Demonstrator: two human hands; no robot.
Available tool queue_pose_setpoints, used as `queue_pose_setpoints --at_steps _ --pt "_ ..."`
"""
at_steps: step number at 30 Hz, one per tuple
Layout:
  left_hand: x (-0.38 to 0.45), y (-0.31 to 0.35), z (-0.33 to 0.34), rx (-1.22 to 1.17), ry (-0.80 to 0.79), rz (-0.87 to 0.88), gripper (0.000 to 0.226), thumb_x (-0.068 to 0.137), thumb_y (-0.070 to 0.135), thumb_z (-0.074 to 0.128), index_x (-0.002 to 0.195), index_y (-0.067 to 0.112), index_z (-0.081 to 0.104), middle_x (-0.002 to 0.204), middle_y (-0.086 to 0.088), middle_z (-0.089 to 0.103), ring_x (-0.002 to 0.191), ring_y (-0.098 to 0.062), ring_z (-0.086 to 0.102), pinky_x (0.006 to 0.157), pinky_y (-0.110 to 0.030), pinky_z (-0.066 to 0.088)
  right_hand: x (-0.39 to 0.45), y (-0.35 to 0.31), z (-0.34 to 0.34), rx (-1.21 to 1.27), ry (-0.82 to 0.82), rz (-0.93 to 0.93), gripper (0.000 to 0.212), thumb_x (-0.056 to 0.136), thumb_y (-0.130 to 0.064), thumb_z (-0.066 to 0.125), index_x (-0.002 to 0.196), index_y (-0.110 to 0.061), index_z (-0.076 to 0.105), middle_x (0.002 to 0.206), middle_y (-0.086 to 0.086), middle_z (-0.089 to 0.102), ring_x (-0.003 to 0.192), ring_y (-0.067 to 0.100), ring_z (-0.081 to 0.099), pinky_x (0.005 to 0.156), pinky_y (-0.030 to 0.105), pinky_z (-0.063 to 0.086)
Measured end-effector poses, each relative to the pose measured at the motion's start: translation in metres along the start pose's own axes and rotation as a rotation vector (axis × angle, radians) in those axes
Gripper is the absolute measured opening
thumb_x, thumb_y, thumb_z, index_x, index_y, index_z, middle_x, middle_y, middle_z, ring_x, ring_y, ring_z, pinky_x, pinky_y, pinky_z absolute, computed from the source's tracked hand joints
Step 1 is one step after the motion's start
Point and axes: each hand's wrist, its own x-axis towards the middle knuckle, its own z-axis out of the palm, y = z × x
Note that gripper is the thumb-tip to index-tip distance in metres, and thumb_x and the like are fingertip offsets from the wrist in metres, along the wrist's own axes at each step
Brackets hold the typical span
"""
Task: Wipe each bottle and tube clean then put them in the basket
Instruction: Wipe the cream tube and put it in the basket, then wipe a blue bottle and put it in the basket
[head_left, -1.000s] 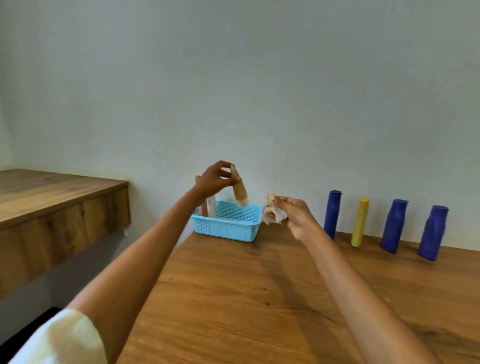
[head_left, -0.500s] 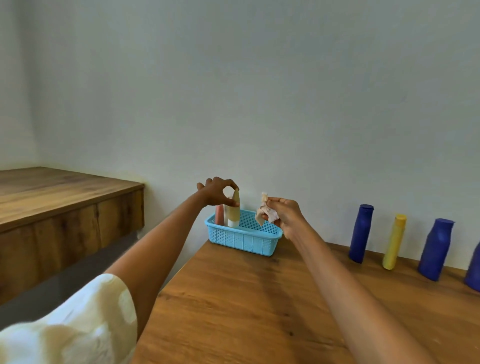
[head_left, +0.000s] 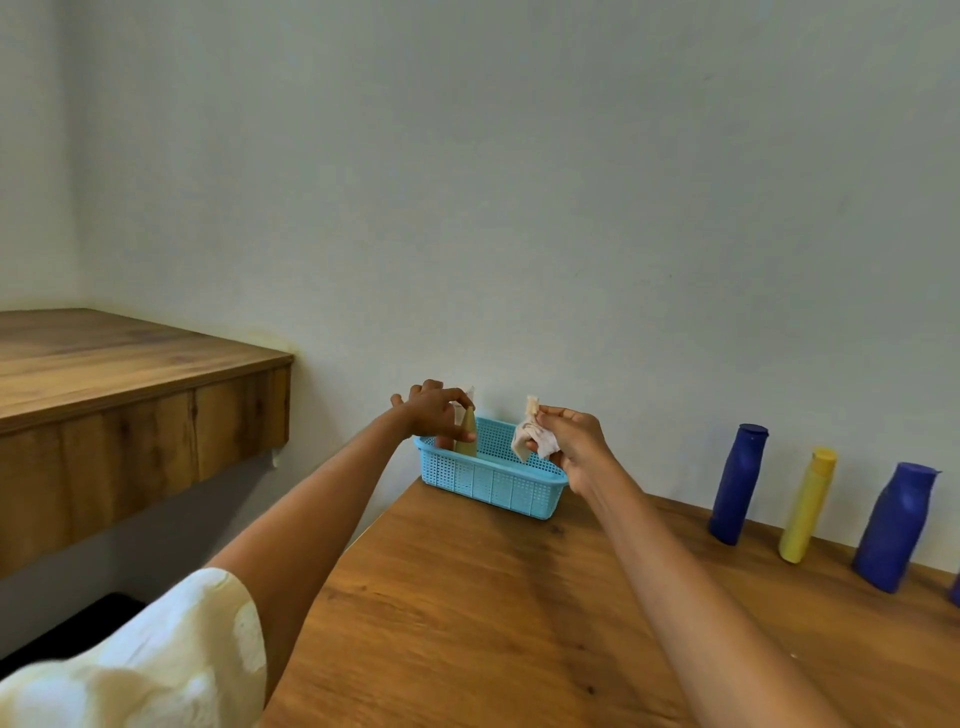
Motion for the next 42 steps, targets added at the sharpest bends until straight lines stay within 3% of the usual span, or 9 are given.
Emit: queue_pose_setpoints --at_steps 8,12,16,21,25,30,35,38,42 --pt "-0.002 -0.001 -0.002 -0.04 -0.012 -0.001 0.08 0.075 0.056 0.067 0.143 0.035 0.03 0.157 -0.008 0.01 0.143 -0.032 0.01 0.111 -0.057 0.008 -0.001 0.001 -0.004 0.044 0.004 0.038 0.009 0.089 0.001 0.057 0.09 -0.002 0.065 0.089 0.015 0.064 0.073 0.02 0.06 0.077 0.036 0.052" --pt "-0.012 0.01 -0.016 -0.047 0.158 0.104 0.072 0.075 0.055 0.068 0.137 0.031 0.042 0.153 -0.002 0.025 0.14 -0.025 0.023 0.11 -0.049 0.015 -0.014 -0.011 -0.012 0.184 -0.017 0.08 0.035 0.086 0.014 0.049 0.114 -0.004 0.056 0.103 0.018 0.059 0.082 0.022 0.06 0.072 0.032 0.052" --pt "-0.034 0.049 -0.018 -0.395 0.274 0.295 0.037 0.08 0.035 0.071 0.112 0.019 0.062 0.113 -0.001 0.062 0.096 -0.013 0.057 0.088 -0.031 0.043 -0.038 -0.026 -0.025 0.225 -0.04 0.076 0.031 0.086 0.015 0.048 0.11 -0.001 0.06 0.09 0.011 0.061 0.078 0.017 0.061 0.065 0.025 0.051" --pt "-0.067 0.115 0.007 -0.726 -0.01 0.25 0.023 0.09 0.029 0.061 0.098 0.008 0.063 0.087 -0.006 0.07 0.065 -0.017 0.064 0.06 -0.025 0.051 -0.07 -0.043 -0.046 0.235 0.036 0.006 0.023 0.082 0.011 0.058 0.081 -0.012 0.063 0.08 0.006 0.063 0.071 0.014 0.06 0.064 0.022 0.048" --pt "-0.075 0.164 0.029 -0.941 0.038 0.204 0.011 0.085 0.018 0.068 0.081 0.01 0.062 0.076 -0.009 0.068 0.053 -0.012 0.06 0.049 -0.021 0.049 -0.085 -0.046 -0.083 0.104 0.169 -0.03 0.019 0.082 -0.002 0.066 0.081 -0.02 0.065 0.088 0.003 0.067 0.081 0.015 0.062 0.072 0.029 0.052" --pt "-0.069 0.227 0.06 -0.806 0.232 0.178 0.017 0.083 0.026 0.068 0.078 0.01 0.068 0.072 -0.002 0.064 0.07 -0.016 0.057 0.062 -0.026 0.044 -0.092 -0.052 -0.142 0.145 0.155 -0.021 0.006 0.084 -0.007 0.062 0.085 -0.004 0.067 0.088 0.012 0.07 0.082 0.026 0.067 0.077 0.036 0.058" --pt "-0.045 0.267 0.075 -0.979 -0.041 0.315 0.038 0.085 0.026 0.067 0.119 0.01 0.059 0.102 -0.003 0.06 0.095 -0.013 0.055 0.068 -0.018 0.044 -0.083 -0.058 -0.197 0.181 0.384 -0.166 0.005 0.084 -0.005 0.066 0.08 -0.008 0.067 0.081 0.006 0.07 0.075 0.014 0.066 0.077 0.027 0.055" --pt "-0.014 0.279 0.085 -0.937 0.063 0.22 0.054 0.084 0.03 0.068 0.131 0.01 0.048 0.113 -0.006 0.056 0.105 -0.018 0.055 0.085 -0.03 0.048 -0.064 -0.062 -0.224 0.208 0.506 -0.185 0.009 0.085 -0.003 0.065 0.091 -0.008 0.069 0.087 0.006 0.07 0.076 0.013 0.066 0.077 0.026 0.056" --pt "0.016 0.305 0.089 -0.724 0.108 0.279 0.058 0.085 0.028 0.067 0.136 0.014 0.042 0.132 -0.012 0.05 0.121 -0.024 0.048 0.096 -0.034 0.042 -0.039 -0.071 -0.245 0.18 0.569 -0.241 0.019 0.085 0.0 0.063 0.077 -0.017 0.068 0.086 0.005 0.069 0.08 0.016 0.066 0.074 0.025 0.056"
